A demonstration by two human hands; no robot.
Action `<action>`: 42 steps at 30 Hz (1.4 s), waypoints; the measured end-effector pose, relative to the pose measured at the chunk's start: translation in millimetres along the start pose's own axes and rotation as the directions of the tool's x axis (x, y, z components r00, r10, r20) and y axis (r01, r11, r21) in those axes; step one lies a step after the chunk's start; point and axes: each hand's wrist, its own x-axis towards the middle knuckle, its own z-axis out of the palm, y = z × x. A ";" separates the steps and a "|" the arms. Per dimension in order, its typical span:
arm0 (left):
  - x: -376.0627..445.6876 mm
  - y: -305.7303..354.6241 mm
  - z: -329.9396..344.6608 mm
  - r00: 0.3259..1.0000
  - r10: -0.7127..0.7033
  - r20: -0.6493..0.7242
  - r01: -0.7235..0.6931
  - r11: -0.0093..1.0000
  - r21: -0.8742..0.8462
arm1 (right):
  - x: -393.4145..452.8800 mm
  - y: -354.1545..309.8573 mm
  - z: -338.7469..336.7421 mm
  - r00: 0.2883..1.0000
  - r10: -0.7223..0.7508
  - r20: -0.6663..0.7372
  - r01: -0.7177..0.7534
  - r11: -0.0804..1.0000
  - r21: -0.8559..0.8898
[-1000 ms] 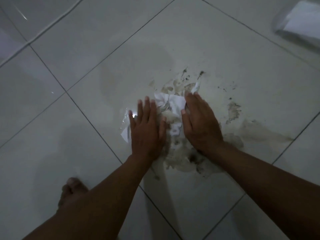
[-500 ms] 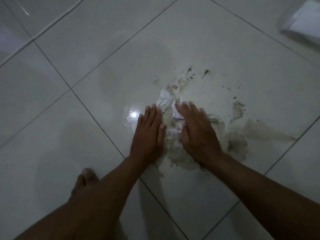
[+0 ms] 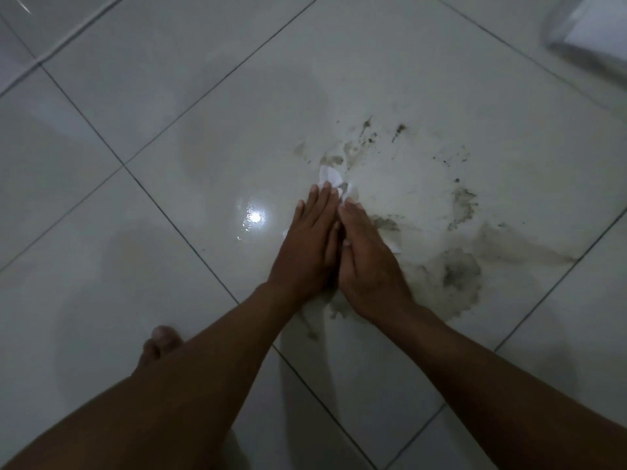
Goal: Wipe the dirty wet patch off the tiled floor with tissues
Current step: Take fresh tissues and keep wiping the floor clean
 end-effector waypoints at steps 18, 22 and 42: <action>2.2 -45.7 -58.7 0.940 0.250 0.234 -0.300 0.931 0.210 | -11.7 27.2 -17.6 0.930 -0.323 0.177 0.358 0.906 -0.225; -13.4 -51.3 -60.4 0.930 0.250 0.270 -0.317 0.918 0.240 | -2.4 29.4 -15.1 0.926 -0.355 0.128 0.377 0.870 -0.317; -45.8 -60.7 -41.8 0.995 -0.042 -0.087 0.066 0.950 0.304 | 15.8 -9.2 34.2 0.978 -0.170 0.121 0.203 0.910 -0.361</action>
